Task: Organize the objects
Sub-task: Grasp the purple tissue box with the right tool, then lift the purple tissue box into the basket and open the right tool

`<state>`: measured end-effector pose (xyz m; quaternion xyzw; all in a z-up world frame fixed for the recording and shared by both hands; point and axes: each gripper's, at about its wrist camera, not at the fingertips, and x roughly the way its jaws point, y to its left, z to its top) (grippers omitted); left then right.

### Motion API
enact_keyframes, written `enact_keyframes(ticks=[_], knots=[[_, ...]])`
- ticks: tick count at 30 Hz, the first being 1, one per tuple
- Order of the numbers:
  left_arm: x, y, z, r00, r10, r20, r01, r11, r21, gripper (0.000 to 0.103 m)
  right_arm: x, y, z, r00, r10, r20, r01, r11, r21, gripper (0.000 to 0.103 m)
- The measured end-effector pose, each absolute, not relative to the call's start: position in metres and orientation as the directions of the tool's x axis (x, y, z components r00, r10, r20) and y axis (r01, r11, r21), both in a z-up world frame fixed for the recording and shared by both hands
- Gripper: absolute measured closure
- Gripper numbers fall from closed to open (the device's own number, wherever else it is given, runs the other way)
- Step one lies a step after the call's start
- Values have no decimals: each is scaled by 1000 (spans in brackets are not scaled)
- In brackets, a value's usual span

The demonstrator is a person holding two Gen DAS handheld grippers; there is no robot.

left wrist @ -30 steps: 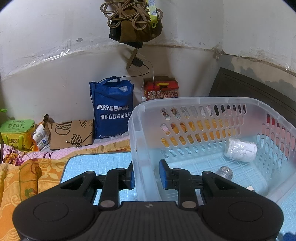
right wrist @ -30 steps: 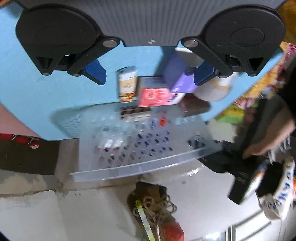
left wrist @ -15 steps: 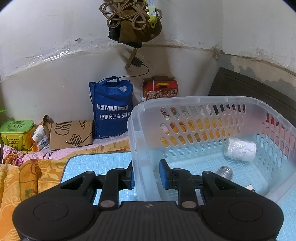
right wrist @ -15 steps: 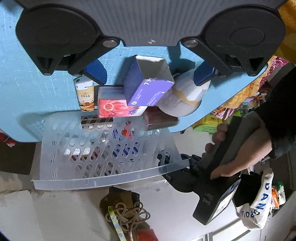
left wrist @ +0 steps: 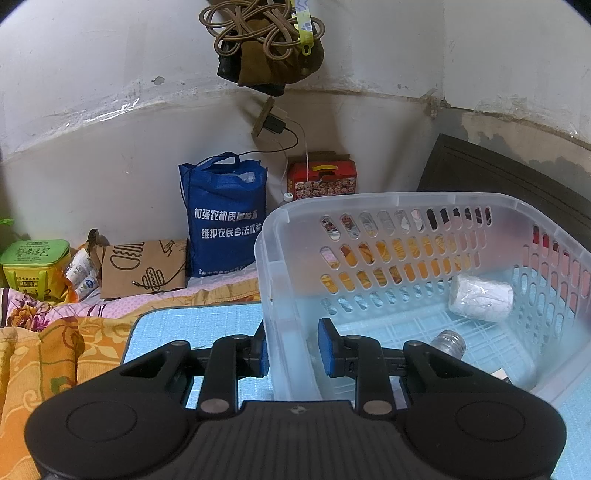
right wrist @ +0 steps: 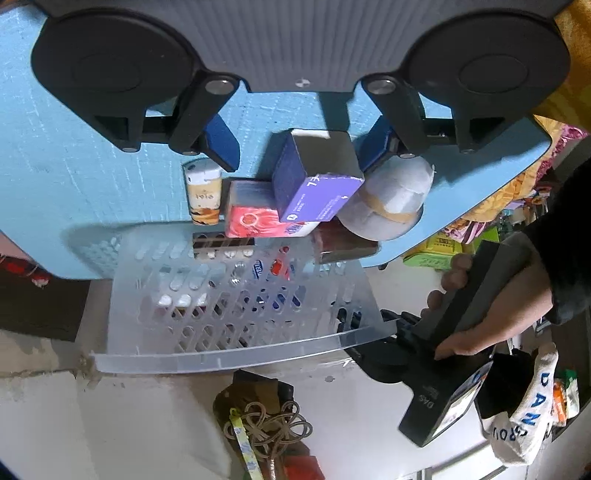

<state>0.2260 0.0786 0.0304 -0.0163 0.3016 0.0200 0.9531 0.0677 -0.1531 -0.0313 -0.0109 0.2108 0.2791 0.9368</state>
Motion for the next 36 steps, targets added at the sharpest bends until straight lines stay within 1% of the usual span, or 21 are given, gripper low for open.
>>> enact_keyframes(ticks=[4, 6, 8, 11, 18, 21, 27, 30, 36], knots=[[226, 78, 30, 818, 29, -575, -48, 999, -18, 73, 66, -136, -31, 750, 522, -406, -549, 834, 58, 36], [226, 77, 31, 818, 28, -574, -47, 999, -17, 73, 67, -129, -31, 745, 525, -411, -560, 828, 43, 36], [225, 77, 30, 817, 28, -575, -47, 999, -19, 73, 69, -126, -32, 751, 514, -414, -553, 833, 31, 49], [226, 77, 30, 818, 28, -575, -46, 999, -18, 73, 70, -132, -31, 761, 500, -413, -536, 843, 33, 53], [226, 77, 30, 818, 25, -575, -46, 999, -21, 73, 58, -159, -17, 806, 469, -361, -490, 871, 38, 54], [226, 77, 30, 817, 27, -576, -46, 999, -20, 73, 58, -174, -8, 814, 468, -343, -476, 877, 67, 55], [227, 74, 30, 817, 31, -575, -49, 999, -16, 73, 68, -199, -3, 818, 466, -337, -446, 884, 140, 55], [227, 74, 30, 817, 31, -575, -51, 999, -18, 73, 69, -206, 3, 827, 459, -326, -437, 888, 142, 55], [227, 75, 30, 818, 29, -575, -49, 999, -19, 73, 79, -232, 38, 817, 516, -257, -469, 854, 226, 55]])
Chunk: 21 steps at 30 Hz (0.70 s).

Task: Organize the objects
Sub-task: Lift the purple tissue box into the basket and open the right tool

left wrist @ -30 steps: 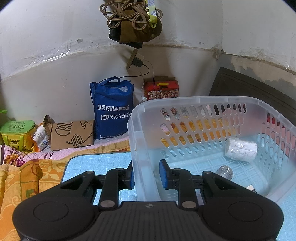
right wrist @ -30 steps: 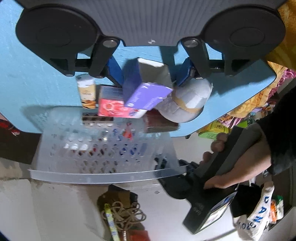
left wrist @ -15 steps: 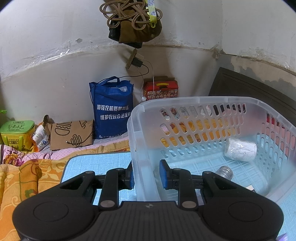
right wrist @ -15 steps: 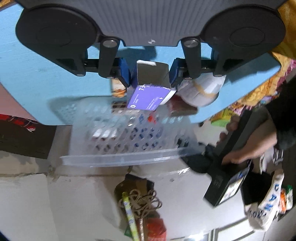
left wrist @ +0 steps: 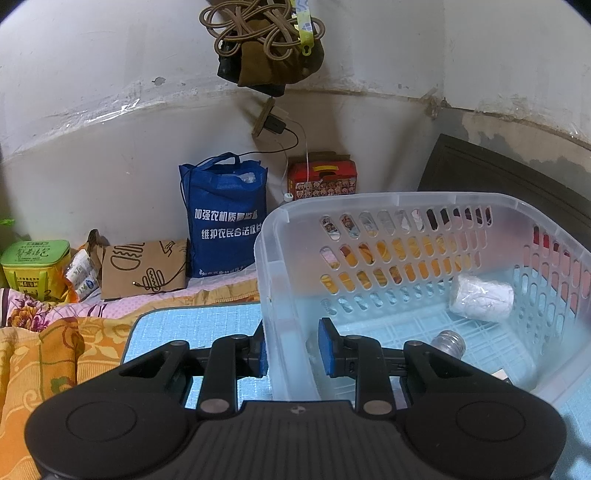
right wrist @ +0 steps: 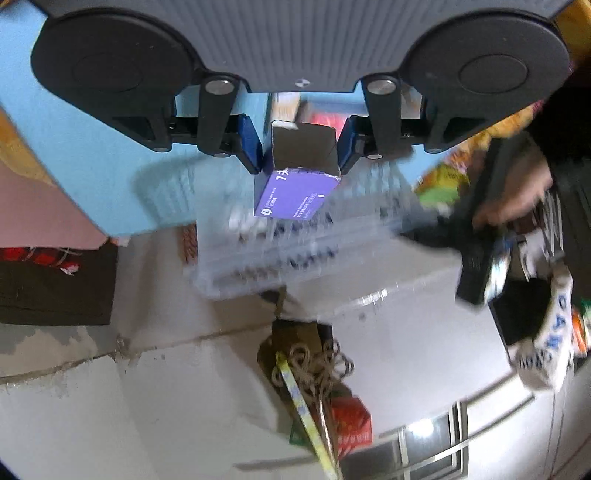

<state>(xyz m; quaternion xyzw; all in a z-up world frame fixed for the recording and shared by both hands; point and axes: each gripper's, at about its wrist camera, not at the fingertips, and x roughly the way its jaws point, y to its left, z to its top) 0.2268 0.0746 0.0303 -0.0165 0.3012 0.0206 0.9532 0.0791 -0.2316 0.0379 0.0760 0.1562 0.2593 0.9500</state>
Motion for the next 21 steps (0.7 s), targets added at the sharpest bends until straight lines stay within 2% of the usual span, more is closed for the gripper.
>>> enact_keyframes(ticks=[5, 8, 13, 21], knots=[[227, 75, 31, 817, 29, -576, -51, 998, -22, 73, 104, -227, 82, 834, 510, -211, -488, 860, 151, 55], [227, 76, 31, 817, 25, -576, -49, 999, -25, 73, 139, -217, 101, 796, 555, -242, -525, 832, 179, 55], [228, 77, 31, 816, 23, -578, -50, 998, -31, 73, 188, -183, 113, 792, 517, -324, -514, 852, 102, 55], [227, 79, 31, 817, 21, -576, -48, 998, -32, 73, 225, -169, 107, 824, 439, -357, -459, 888, 33, 54]])
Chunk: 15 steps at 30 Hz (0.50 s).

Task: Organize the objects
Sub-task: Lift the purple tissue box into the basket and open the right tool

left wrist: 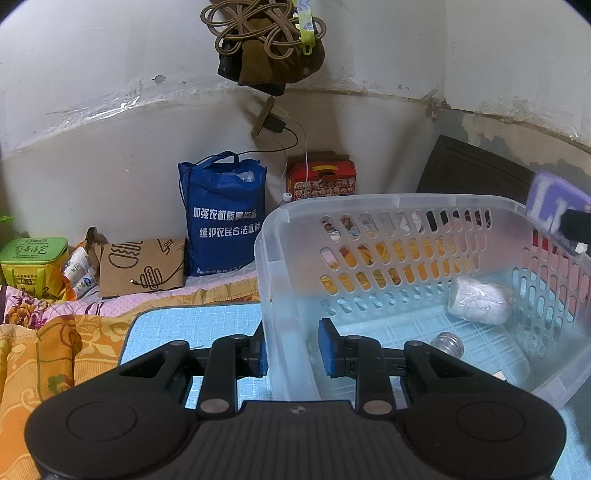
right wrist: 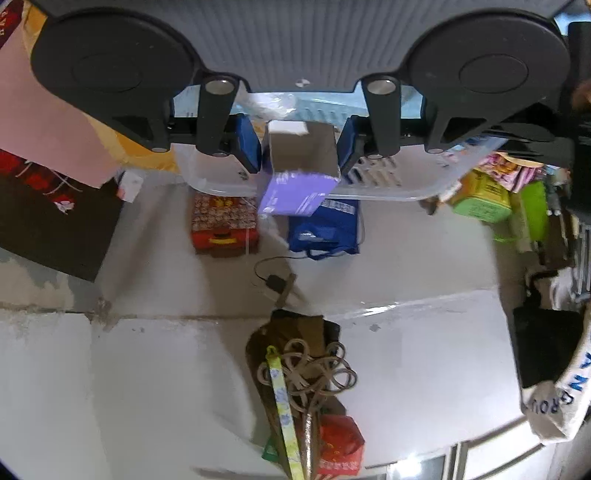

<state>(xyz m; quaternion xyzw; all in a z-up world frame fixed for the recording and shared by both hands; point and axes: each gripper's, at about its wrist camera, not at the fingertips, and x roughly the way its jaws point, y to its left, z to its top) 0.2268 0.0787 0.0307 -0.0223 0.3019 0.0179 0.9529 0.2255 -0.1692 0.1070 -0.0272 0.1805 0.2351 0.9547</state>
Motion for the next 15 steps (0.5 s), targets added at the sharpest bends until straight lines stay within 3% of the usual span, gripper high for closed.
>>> enact_keyframes(ticks=[3, 5, 7, 15], knots=[[227, 79, 31, 817, 21, -576, -48, 998, -31, 73, 234, -170, 102, 815, 436, -382, -456, 889, 43, 48], [227, 79, 31, 817, 21, -577, -48, 998, -32, 73, 234, -171, 99, 807, 432, -403, -455, 889, 43, 18], [227, 79, 30, 817, 21, -577, -47, 998, -30, 73, 228, -176, 99, 832, 415, -368, -432, 901, 40, 9], [227, 79, 30, 817, 22, -577, -47, 998, -29, 73, 158, -223, 100, 871, 449, -200, -418, 890, 182, 0]])
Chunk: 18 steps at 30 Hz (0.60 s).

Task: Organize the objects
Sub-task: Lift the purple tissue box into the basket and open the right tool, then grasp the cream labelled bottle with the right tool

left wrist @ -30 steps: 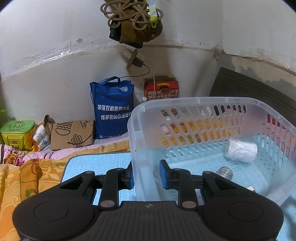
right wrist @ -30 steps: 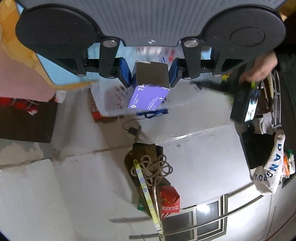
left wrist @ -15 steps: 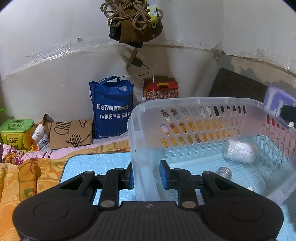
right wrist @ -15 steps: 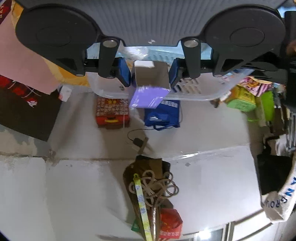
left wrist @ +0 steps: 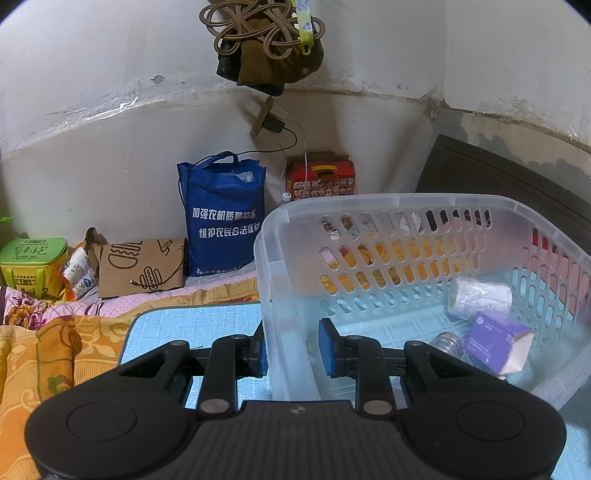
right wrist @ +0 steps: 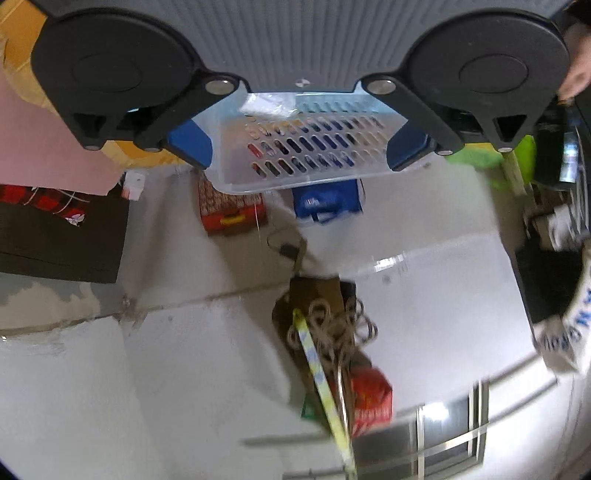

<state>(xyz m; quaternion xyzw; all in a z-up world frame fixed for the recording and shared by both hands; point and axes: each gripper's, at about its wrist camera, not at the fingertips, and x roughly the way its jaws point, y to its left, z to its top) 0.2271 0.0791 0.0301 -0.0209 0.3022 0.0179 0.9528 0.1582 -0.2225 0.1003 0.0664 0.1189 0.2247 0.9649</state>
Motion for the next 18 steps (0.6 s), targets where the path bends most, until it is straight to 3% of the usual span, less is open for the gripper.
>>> enact_keyframes(ticks=[4, 9, 11, 13, 16, 18], knots=[[227, 79, 30, 817, 25, -576, -49, 999, -25, 73, 131, -231, 84, 891, 417, -180, -392, 906, 158, 0], [227, 79, 30, 817, 27, -576, -49, 999, -22, 73, 134, -214, 50, 857, 405, -320, -403, 912, 76, 1], [228, 78, 29, 818, 27, -575, -48, 999, -21, 73, 138, -204, 33, 829, 401, -389, -416, 908, 51, 19], [228, 78, 29, 819, 29, -574, -49, 999, -19, 73, 140, -198, 21, 800, 416, -433, -437, 898, 54, 26], [228, 77, 29, 819, 29, -573, -49, 999, -18, 73, 143, -193, 11, 780, 409, -473, -439, 897, 51, 45], [228, 78, 29, 819, 28, -574, -49, 999, -20, 73, 145, -191, 6, 771, 404, -493, -433, 899, 61, 50]])
